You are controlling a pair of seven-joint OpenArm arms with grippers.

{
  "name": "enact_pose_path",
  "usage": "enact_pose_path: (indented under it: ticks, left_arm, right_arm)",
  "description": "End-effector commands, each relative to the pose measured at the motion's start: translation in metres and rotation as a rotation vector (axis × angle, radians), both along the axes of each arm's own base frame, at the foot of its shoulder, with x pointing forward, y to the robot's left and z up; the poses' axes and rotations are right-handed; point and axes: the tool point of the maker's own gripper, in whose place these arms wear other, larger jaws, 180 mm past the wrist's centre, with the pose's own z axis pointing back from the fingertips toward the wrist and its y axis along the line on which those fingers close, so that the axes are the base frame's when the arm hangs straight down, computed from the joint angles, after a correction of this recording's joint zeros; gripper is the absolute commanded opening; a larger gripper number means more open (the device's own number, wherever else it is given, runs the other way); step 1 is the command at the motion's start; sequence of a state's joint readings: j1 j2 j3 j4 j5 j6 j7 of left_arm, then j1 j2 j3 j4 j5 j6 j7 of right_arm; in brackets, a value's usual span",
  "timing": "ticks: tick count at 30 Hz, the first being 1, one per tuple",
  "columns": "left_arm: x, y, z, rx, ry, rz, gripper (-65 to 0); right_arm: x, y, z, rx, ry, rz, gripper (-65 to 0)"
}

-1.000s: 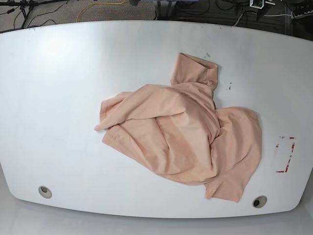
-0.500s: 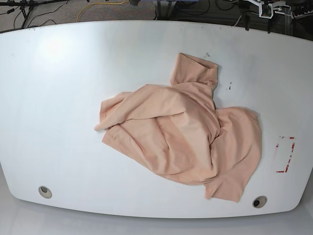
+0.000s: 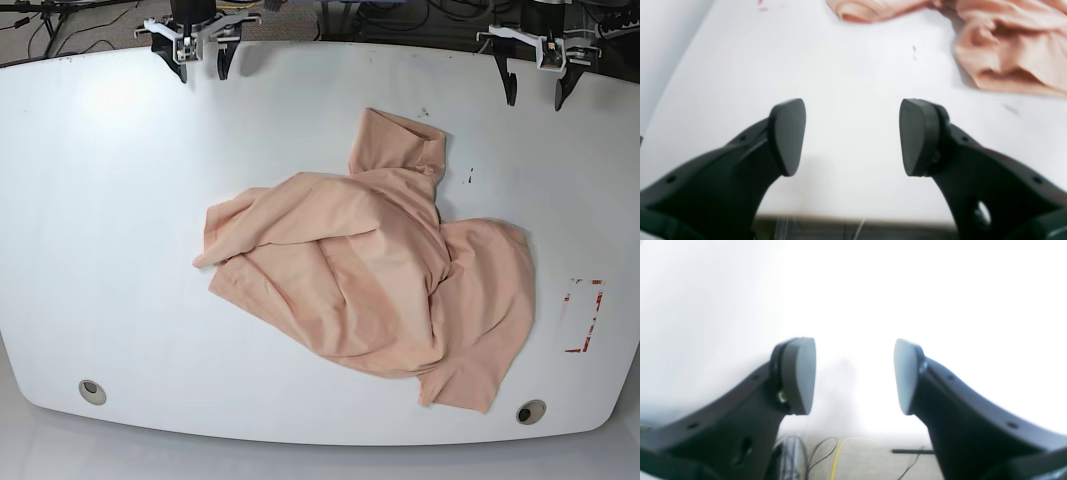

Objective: Fold the T-shirt properly
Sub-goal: 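Lower both grippers toward the table, right gripper toward the shirt edge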

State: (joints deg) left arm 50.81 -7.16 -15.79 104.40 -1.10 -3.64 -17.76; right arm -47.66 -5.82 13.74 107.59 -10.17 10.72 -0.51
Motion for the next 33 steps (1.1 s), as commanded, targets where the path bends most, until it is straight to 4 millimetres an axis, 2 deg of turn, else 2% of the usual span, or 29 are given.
enact_pose_path:
  ticks: [1, 5, 11, 21, 27, 33]
  left_arm:
    - [0.008, 0.000, 0.012, 0.013, -0.053, -0.009, -23.8]
    - [0.019, 0.001, 0.016, 0.016, -0.077, -0.005, -24.1]
    - [0.035, 0.008, 0.027, 0.032, -0.117, 0.011, -23.7]
    - [0.056, 0.014, 0.035, 0.039, -0.149, 0.017, -23.2]
    - [0.066, 0.013, 0.041, 0.035, -0.178, 0.010, -22.7]
    - [0.070, 0.008, 0.043, 0.008, -0.193, 0.012, -22.5]
  right_arm:
    - [0.020, -0.006, 0.016, -0.017, -0.088, -0.012, -29.1]
    - [0.041, -0.008, 0.021, -0.018, -0.127, -0.027, -29.2]
    - [0.062, -0.016, 0.016, -0.019, -0.114, -0.075, -29.4]
    - [0.097, -0.009, 0.012, 0.003, -0.107, -0.051, -29.1]
    - [0.121, -0.005, 0.022, 0.007, -0.140, -0.037, -29.0]
    - [0.148, -0.010, 0.038, -0.012, -0.177, -0.034, -29.2]
